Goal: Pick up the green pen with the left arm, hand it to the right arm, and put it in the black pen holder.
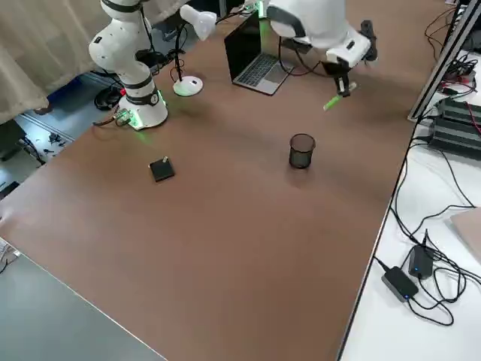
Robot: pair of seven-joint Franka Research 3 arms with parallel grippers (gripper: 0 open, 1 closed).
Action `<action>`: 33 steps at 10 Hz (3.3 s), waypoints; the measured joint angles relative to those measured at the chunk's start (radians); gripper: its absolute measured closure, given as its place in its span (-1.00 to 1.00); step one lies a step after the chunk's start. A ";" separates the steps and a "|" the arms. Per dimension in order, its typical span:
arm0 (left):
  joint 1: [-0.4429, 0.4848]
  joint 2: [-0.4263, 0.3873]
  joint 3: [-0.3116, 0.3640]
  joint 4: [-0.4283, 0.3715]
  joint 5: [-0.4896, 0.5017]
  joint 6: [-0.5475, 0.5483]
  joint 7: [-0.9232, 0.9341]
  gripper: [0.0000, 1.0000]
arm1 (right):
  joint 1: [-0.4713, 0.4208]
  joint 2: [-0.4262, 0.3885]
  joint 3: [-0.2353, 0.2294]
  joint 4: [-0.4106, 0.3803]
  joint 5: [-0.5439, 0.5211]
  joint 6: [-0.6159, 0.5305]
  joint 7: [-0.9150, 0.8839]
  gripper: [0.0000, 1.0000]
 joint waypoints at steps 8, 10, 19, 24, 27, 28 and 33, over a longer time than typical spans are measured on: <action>0.206 -0.086 -0.044 -0.019 -0.154 -0.186 -0.353 -1.00 | -0.065 0.032 0.000 -0.184 0.171 0.119 -0.413 0.65; 0.283 -0.162 -0.124 -0.154 -0.185 -0.119 -0.368 -1.00 | -0.066 0.032 0.002 -0.214 0.171 0.119 -0.415 0.65; 0.339 -0.317 -0.168 -0.394 -0.210 -0.045 -0.355 -1.00 | -0.064 0.002 0.006 -0.120 0.153 -0.082 -0.237 -1.00; 0.341 -0.303 -0.170 -0.392 -0.214 -0.037 -0.375 -1.00 | -0.066 -0.101 -0.012 0.214 -0.256 -0.516 0.366 -1.00; 0.343 -0.302 -0.165 -0.389 -0.245 -0.037 -0.386 -1.00 | -0.065 -0.194 -0.011 0.239 -0.478 -0.669 0.568 -1.00; 0.345 -0.302 -0.162 -0.388 -0.247 -0.036 -0.386 -1.00 | -0.066 -0.217 -0.011 0.249 -0.518 -0.718 0.601 -1.00; 0.346 -0.302 -0.159 -0.376 -0.251 -0.035 -0.386 -1.00 | -0.075 -0.286 -0.026 0.254 -0.600 -0.796 0.693 -1.00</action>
